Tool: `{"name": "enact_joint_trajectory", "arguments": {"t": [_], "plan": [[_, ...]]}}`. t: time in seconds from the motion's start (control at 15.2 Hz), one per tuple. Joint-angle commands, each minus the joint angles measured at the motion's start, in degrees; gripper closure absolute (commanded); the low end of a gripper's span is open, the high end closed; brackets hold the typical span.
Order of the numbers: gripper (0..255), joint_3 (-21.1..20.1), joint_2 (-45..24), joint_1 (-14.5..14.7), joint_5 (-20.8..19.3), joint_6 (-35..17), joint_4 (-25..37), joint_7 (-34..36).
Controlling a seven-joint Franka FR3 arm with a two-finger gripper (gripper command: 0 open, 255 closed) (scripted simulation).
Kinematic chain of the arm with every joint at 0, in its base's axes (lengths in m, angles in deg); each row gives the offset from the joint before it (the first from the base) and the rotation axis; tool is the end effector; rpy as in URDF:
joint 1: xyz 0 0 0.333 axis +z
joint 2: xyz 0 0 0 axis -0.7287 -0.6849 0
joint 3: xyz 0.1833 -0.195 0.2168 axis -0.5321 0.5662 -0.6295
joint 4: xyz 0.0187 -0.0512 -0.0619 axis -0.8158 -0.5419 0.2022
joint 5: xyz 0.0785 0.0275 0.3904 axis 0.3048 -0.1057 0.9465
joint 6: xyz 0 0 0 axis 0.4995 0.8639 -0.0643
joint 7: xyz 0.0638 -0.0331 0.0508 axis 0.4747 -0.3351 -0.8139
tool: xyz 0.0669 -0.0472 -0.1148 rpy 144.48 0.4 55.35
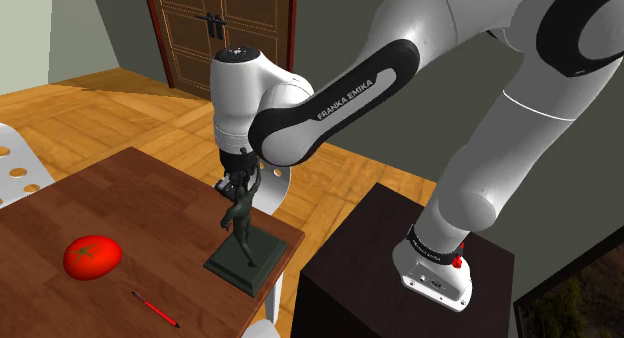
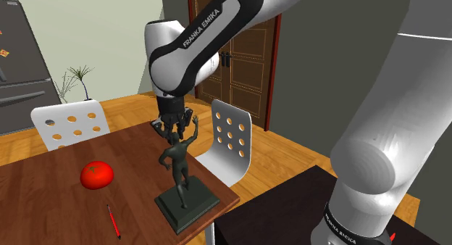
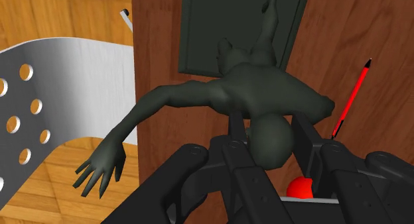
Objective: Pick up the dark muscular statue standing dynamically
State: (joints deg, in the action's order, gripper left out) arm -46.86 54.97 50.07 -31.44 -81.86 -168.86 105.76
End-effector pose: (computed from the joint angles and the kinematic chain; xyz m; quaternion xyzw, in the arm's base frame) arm 0.4218 0.2936 0.3596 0.9876 0.1433 0.0618 0.0176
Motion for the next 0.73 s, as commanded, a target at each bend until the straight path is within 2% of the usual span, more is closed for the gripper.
{"name": "enact_joint_trajectory", "arguments": {"t": [0.0,0.53,0.66], "plan": [[255,0.19,1.32,0.06,1.07,1.6,0.58,-0.94],[255,0.9,4.85,0.36,3.62,7.83,3.82,-3.2],[255,0.92,4.91,0.37,3.66,7.95,3.89,-3.23]]}}
